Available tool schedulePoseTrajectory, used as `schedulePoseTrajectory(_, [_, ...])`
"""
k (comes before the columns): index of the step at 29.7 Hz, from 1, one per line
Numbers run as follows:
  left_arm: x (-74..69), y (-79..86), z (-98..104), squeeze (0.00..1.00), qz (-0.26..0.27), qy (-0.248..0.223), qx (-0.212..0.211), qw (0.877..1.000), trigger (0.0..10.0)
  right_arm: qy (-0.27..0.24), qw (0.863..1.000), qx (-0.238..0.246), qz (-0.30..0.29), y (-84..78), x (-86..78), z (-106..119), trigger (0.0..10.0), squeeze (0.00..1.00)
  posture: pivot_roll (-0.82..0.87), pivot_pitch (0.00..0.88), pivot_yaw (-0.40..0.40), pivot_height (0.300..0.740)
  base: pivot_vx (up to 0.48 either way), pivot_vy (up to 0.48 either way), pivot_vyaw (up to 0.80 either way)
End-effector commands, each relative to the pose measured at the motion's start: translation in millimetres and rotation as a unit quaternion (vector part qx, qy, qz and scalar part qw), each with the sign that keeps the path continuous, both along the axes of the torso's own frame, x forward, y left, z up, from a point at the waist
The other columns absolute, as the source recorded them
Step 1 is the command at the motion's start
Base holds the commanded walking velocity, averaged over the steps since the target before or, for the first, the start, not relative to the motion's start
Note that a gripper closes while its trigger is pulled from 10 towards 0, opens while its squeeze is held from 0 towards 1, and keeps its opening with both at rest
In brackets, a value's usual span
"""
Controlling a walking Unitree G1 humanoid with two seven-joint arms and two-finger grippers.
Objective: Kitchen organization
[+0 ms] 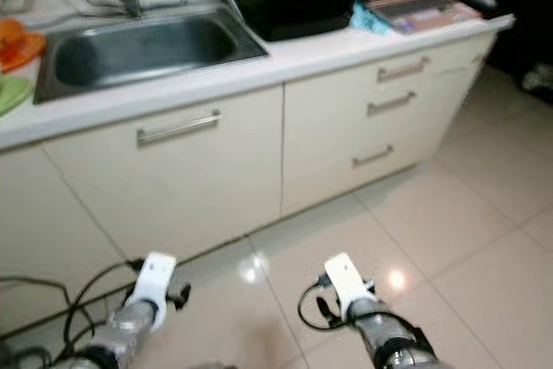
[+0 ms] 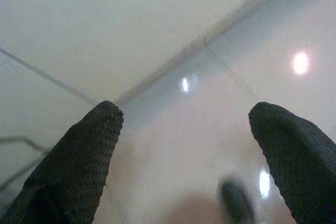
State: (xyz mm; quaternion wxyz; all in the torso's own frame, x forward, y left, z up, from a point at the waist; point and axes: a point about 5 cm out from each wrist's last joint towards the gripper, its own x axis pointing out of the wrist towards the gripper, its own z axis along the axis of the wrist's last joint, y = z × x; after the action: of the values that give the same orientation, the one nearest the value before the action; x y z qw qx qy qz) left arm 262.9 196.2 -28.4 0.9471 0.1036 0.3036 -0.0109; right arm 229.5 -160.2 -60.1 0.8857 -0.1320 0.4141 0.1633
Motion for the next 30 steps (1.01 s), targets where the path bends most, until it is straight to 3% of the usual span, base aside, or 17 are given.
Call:
schedulePoseTrajectory(1, [-0.8, 3.3, 1, 0.0, 0.017, -0.009, -0.008, 1.0, 10.0, -0.051, 0.998, 0.028, -0.006, 4.8, 26.6, 19, 10.0, 0.0, -0.04, 0.0, 0.031, 0.74, 0.0, 0.0, 0.0])
schedulePoseTrajectory(3, [3.3, 1.6, 5, 0.0, 0.023, -0.03, -0.016, 0.999, 10.0, -0.078, 0.996, 0.048, -0.001, 10.7, 44.8, 34, 10.0, 0.0, -0.04, 0.0, 0.033, 0.74, 0.0, 0.0, 0.0])
schedulePoseTrajectory(6, [11.6, -0.5, 17, 0.0, 0.037, -0.088, -0.017, 0.995, 10.0, -0.112, 0.991, 0.075, 0.01, 18.8, 58.4, 48, 10.0, 0.0, -0.04, 0.0, 0.035, 0.74, 0.0, 0.0, 0.0])
schedulePoseTrajectory(10, [22.6, 1.0, 36, 0.0, 0.067, -0.166, -0.044, 0.983, 10.0, -0.152, 0.982, 0.11, 0.032, 27.6, 71.1, 64, 10.0, 0.0, -0.04, 0.0, 0.034, 0.74, 0.0, 0.0, 0.12])
schedulePoseTrajectory(14, [26.7, -0.8, 43, 0.0, 0.078, -0.185, -0.055, 0.978, 10.0, -0.166, 0.978, 0.121, 0.038, 31.6, 76.5, 70, 10.0, 0.0, -0.04, 0.0, 0.034, 0.74, 0.0, 0.0, 0.5])
schedulePoseTrajectory(18, [32.4, -6.4, 63, 0.0, 0.076, -0.252, -0.057, 0.963, 10.0, -0.206, 0.967, 0.14, 0.049, 39.2, 87.7, 86, 10.0, 0.0, -0.04, 0.0, 0.033, 0.74, 0.0, 0.0, 0.67])
schedulePoseTrajectory(19, [34.1, -12.4, 83, 0.0, 0.071, -0.303, -0.064, 0.948, 10.0, -0.241, 0.955, 0.163, 0.053, 44.6, 97.4, 102, 10.0, 0.0, -0.04, 0.0, 0.031, 0.74, 0.0, 0.0, 0.78])
schedulePoseTrajectory(23, [33.6, -14.2, 93, 0.0, 0.068, -0.326, -0.061, 0.941, 10.0, -0.259, 0.948, 0.174, 0.055, 46.6, 101.7, 110, 10.0, 0.0, -0.04, 0.0, 0.031, 0.74, 0.0, 0.0, 0.78])
schedulePoseTrajectory(26, [28.0, -9.4, 118, 0.0, 0.064, -0.37, -0.022, 0.927, 10.0, -0.3, 0.932, 0.194, 0.062, 49.2, 106.0, 126, 10.0, 0.0, -0.03, 0.0, 0.022, 0.74, 0.0, 0.0, 0.75])
schedulePoseTrajectory(30, [16.6, 0.4, 122, 0.0, 0.093, -0.365, -0.031, 0.926, 10.0, -0.323, 0.922, 0.209, 0.045, 44.7, 105.0, 135, 10.0, 0.0, -0.03, 0.0, 0.02, 0.74, 0.0, 0.0, 0.0])
